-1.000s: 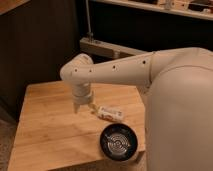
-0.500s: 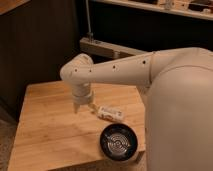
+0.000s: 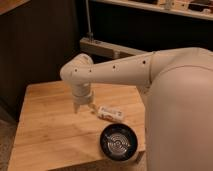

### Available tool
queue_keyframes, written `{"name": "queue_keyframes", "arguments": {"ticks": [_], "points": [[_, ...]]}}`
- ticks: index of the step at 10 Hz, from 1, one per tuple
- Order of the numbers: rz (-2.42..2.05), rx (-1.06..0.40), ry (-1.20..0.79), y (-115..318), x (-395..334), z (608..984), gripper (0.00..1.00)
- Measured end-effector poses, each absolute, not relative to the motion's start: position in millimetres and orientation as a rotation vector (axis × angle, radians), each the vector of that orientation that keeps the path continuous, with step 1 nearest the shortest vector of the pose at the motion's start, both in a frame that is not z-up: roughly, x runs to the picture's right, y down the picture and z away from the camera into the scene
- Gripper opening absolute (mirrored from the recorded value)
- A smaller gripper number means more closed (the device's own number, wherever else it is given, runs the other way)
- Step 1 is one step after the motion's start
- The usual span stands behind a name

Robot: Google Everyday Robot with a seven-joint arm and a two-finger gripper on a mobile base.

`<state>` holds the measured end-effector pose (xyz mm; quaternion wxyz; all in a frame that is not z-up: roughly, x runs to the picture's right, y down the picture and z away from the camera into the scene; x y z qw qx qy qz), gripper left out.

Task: Place the bottle in the ceramic bowl

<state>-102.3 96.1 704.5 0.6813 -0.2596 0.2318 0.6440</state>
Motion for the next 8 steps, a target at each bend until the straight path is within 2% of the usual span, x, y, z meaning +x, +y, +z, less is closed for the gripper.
{"name": "queue_keyframes", "arguments": {"ticks": [8], "points": [[1.446,-0.577,0.514,94.1,-101.7,704.3,0.65]]}}
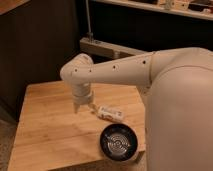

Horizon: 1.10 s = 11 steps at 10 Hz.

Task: Place the bottle in the ceramic bowl

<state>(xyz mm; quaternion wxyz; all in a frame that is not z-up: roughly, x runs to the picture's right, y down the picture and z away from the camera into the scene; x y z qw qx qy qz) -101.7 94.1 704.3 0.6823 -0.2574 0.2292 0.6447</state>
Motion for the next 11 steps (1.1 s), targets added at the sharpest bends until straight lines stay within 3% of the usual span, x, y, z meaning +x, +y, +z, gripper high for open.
{"name": "queue_keyframes", "arguments": {"ticks": [6,11], "points": [[1.343,-0.522,0.414,11.2,-69.9,744.0,0.65],[1.336,-0.520,0.411,2.4,-66.4,748.0,0.65]]}}
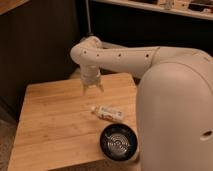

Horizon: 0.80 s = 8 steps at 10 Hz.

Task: Place the bottle in the ceramic bowl

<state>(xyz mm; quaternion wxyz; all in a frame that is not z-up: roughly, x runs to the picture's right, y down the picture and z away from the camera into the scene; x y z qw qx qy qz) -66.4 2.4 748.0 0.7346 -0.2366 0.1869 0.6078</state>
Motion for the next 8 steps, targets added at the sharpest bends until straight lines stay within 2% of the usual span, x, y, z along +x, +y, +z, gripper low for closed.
{"name": "queue_keyframes", "arguments": {"ticks": [3,8], "points": [[1.254,-0.512,0.380,8.6,-61.4,752.2,0.65],[1.057,-0.523,0.232,34.2,22.8,726.6,0.65]]}}
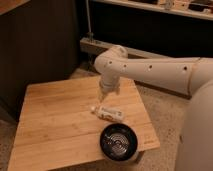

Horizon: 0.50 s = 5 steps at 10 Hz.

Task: Place the bottle in the ceramic bowl

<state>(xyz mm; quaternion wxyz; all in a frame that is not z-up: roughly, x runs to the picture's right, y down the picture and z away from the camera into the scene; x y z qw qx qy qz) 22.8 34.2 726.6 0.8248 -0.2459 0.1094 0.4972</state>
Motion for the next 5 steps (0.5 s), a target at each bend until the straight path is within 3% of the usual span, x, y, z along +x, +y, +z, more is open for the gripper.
{"name": "queue_keyframes", "arguments": {"ticks": [5], "points": [[1.041,-0.526,0.220,37.7,27.2,724.0,0.65]]}}
